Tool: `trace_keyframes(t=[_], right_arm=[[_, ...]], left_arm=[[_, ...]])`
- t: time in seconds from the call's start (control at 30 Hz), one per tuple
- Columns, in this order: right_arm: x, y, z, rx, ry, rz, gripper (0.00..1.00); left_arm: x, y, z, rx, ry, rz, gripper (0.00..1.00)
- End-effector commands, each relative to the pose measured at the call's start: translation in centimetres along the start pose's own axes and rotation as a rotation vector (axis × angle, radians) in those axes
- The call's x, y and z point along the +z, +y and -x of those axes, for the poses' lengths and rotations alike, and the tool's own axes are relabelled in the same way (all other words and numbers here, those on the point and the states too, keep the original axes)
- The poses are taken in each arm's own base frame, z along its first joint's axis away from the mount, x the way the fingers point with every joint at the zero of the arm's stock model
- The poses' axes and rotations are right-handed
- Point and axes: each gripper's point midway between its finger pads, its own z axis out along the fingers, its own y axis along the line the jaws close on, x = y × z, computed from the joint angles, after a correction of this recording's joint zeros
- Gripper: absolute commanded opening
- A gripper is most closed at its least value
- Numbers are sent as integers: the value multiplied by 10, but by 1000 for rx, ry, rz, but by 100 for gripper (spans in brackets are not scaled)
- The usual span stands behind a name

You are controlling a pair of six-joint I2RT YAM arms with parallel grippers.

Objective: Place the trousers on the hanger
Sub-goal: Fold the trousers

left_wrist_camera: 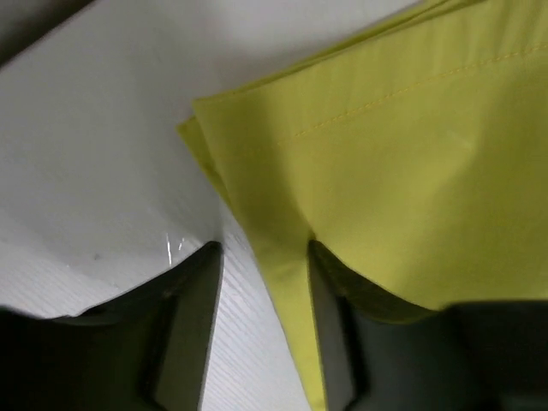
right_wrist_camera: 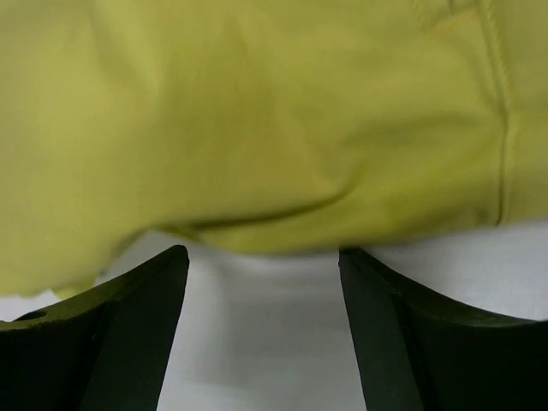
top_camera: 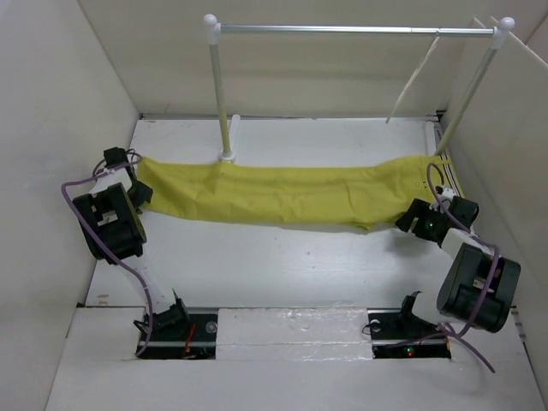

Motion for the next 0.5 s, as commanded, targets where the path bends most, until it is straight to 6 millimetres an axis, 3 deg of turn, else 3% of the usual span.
trace_keyframes(t=[0.0,0.03,0.1,0.13,0.17,0.2,0.23,0.27,0.33,0.43,0.47], right_arm=[[15,-6,38,69,-144,-2,76],[23,-10,31,98,-115,-5,72],[28,-10,40,131,-144,4,65],[29,-12,42,140,-156,-2,57],[32,-8,47,132,-176,6,40],[32,-9,51,136,-182,1,36],[34,-8,52,128,-177,-5,25],[34,-11,51,131,-167,-20,0],[31,-13,53,95,-161,-36,0],[8,-19,56,24,-156,-69,0],[-3,-25,39,35,-87,-108,0]], left_arm=[[11,-5,4,-3,-8,-7,37],[12,-4,4,-1,-5,1,16],[16,-4,5,25,10,12,2],[16,-4,8,31,8,22,0],[15,-4,15,36,-11,40,0],[14,-3,17,44,-15,43,0],[12,-2,19,45,-23,50,0],[9,2,25,43,-47,78,0],[1,13,32,38,-88,132,0],[-14,30,34,25,-126,192,0],[-24,39,36,19,-157,224,0]])
